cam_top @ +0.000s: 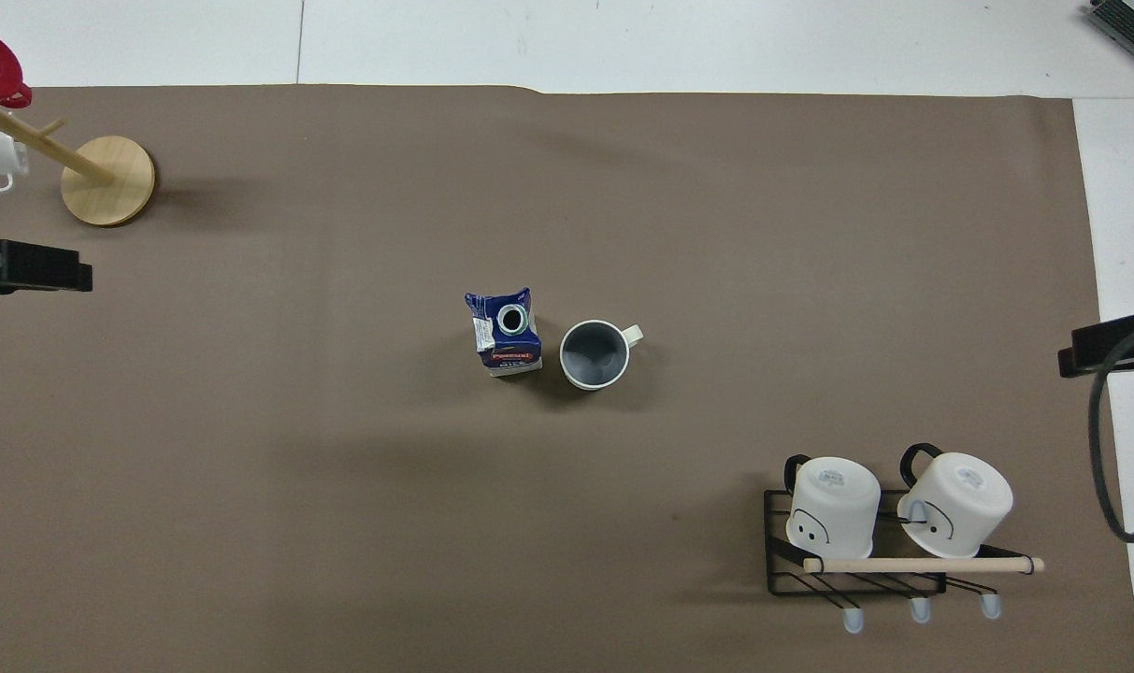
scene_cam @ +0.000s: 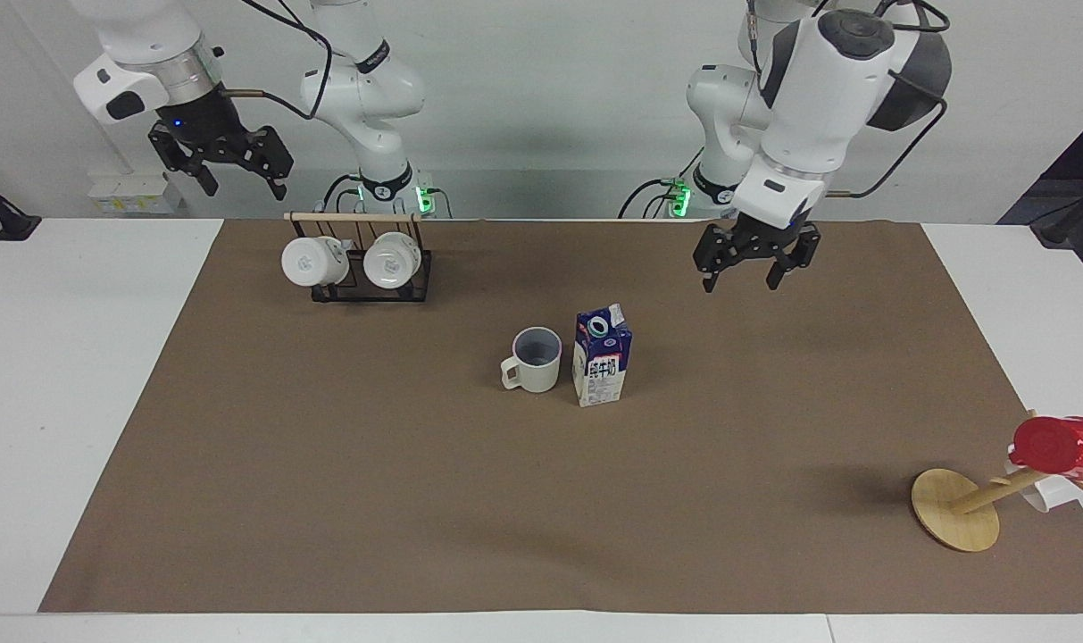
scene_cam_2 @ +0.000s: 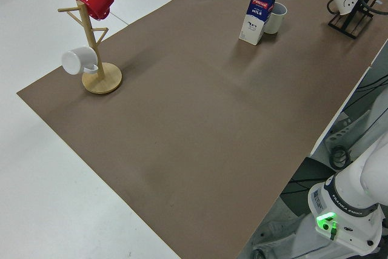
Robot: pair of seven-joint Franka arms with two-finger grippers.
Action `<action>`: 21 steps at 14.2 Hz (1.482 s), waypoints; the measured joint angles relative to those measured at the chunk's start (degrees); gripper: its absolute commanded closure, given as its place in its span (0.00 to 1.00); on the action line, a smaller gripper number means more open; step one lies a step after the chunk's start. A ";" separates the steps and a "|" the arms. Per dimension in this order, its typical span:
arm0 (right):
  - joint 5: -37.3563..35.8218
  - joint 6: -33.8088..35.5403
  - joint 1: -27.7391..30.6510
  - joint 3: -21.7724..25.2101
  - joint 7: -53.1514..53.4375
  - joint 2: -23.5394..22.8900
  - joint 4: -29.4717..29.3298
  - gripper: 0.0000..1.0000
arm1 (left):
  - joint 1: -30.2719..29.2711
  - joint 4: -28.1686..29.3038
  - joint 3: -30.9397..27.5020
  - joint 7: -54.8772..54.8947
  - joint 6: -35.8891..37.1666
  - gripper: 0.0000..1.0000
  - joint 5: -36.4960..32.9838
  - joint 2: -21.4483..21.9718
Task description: Place cup and milk on table
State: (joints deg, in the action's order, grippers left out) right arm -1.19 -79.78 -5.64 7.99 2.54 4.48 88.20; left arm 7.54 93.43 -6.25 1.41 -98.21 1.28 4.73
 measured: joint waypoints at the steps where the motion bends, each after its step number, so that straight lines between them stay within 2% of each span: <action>1: 0.00 0.00 -0.01 -0.04 0.00 0.00 0.00 0.00 | -1.35 -0.49 0.00 1.62 0.00 0.00 0.00 -0.09; 7: 0.04 -1.99 -0.30 -0.58 4.36 -0.01 0.06 0.00 | -2.81 -2.33 0.59 3.08 2.41 0.00 0.00 -1.50; 12: 0.04 -1.99 -0.90 -0.62 4.72 0.00 0.14 0.00 | -2.79 -8.96 1.45 3.08 8.30 0.00 0.01 -4.89; 21: -0.04 -1.17 -0.65 0.15 3.45 0.01 -0.22 0.00 | -2.71 -9.39 1.78 3.07 9.97 0.00 0.01 -5.20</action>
State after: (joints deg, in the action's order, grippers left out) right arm -1.22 -80.95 -6.29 8.14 6.00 4.49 87.98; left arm 4.83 84.05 -4.47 4.48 -88.24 1.29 -0.46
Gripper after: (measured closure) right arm 0.000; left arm 0.000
